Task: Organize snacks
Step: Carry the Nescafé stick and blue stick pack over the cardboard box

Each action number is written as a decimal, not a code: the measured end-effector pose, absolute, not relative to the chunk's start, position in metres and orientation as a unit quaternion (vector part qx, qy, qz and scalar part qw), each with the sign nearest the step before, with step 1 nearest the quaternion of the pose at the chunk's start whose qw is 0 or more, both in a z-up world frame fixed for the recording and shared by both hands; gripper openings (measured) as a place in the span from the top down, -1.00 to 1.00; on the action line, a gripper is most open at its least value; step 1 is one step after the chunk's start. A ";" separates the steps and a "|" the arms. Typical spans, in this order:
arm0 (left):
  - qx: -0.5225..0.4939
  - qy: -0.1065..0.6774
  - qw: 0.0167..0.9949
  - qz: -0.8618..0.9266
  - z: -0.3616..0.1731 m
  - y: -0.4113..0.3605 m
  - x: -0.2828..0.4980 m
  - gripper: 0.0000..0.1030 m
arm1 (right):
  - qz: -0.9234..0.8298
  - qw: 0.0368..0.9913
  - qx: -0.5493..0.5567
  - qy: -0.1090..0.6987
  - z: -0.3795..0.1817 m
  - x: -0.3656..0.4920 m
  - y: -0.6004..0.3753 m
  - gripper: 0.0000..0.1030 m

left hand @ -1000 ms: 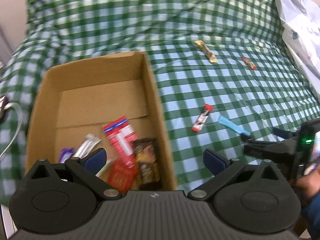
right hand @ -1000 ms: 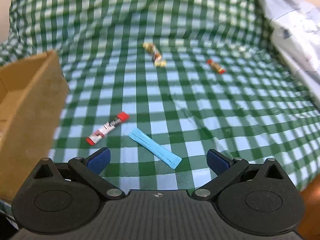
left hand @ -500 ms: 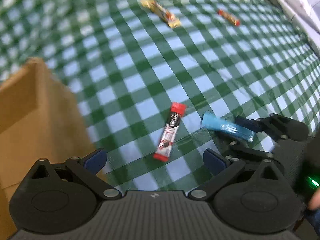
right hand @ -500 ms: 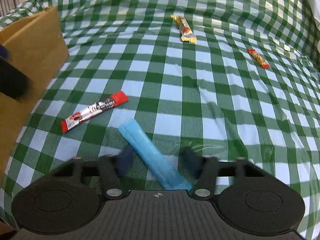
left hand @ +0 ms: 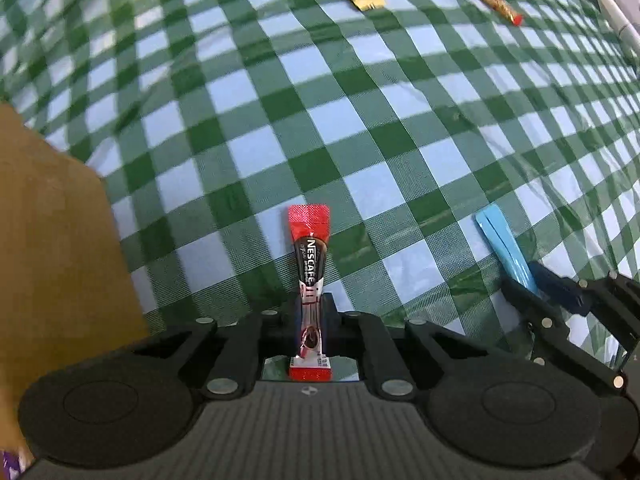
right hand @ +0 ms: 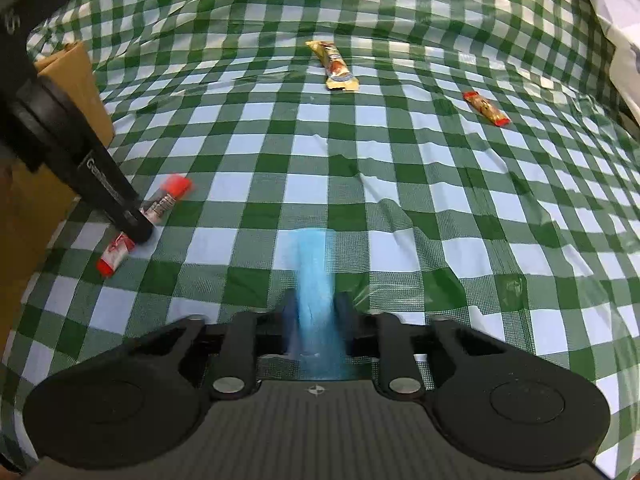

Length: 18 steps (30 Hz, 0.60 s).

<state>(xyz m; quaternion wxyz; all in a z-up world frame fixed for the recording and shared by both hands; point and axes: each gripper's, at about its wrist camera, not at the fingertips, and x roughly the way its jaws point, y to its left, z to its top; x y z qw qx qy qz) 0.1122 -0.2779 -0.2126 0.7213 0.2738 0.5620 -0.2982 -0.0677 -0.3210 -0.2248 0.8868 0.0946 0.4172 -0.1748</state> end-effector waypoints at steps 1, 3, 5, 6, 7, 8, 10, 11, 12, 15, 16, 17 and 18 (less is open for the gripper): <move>0.273 0.553 0.727 -0.302 -0.205 -0.274 0.108 0.81 | -0.176 0.888 0.099 0.414 -0.221 -0.070 -0.320 0.62; 0.268 0.539 0.737 -0.309 -0.190 -0.263 0.100 0.81 | -0.184 0.890 0.105 0.405 -0.212 -0.080 -0.318 0.63; 0.249 0.535 0.740 -0.321 -0.171 -0.249 0.089 0.81 | -0.196 0.890 0.118 0.394 -0.200 -0.088 -0.315 0.63; 0.240 0.534 0.742 -0.327 -0.162 -0.243 0.083 0.81 | -0.202 0.891 0.128 0.386 -0.191 -0.093 -0.312 0.63; 0.231 0.532 0.744 -0.332 -0.151 -0.236 0.076 0.81 | -0.205 0.892 0.134 0.380 -0.185 -0.100 -0.309 0.63; 0.220 0.529 0.746 -0.339 -0.141 -0.226 0.068 0.81 | -0.208 0.892 0.142 0.374 -0.176 -0.105 -0.305 0.63; 0.202 0.527 0.747 -0.351 -0.120 -0.208 0.050 0.81 | -0.210 0.894 0.155 0.364 -0.158 -0.117 -0.293 0.63; 0.195 0.525 0.748 -0.356 -0.112 -0.199 0.041 0.81 | -0.208 0.897 0.158 0.358 -0.150 -0.122 -0.287 0.63; 0.191 0.523 0.750 -0.358 -0.105 -0.191 0.030 0.81 | -0.203 0.901 0.158 0.350 -0.139 -0.127 -0.276 0.63; 0.177 0.512 0.760 -0.358 -0.078 -0.156 0.005 0.81 | -0.172 0.908 0.177 0.337 -0.113 -0.139 -0.244 0.63; 0.173 0.509 0.764 -0.356 -0.070 -0.143 -0.001 0.81 | -0.156 0.911 0.187 0.333 -0.104 -0.145 -0.233 0.63; 0.170 0.505 0.770 -0.352 -0.063 -0.131 -0.007 0.81 | -0.144 0.913 0.188 0.331 -0.096 -0.147 -0.222 0.63; 0.168 0.500 0.777 -0.344 -0.055 -0.116 -0.012 0.81 | -0.130 0.918 0.183 0.328 -0.089 -0.149 -0.206 0.63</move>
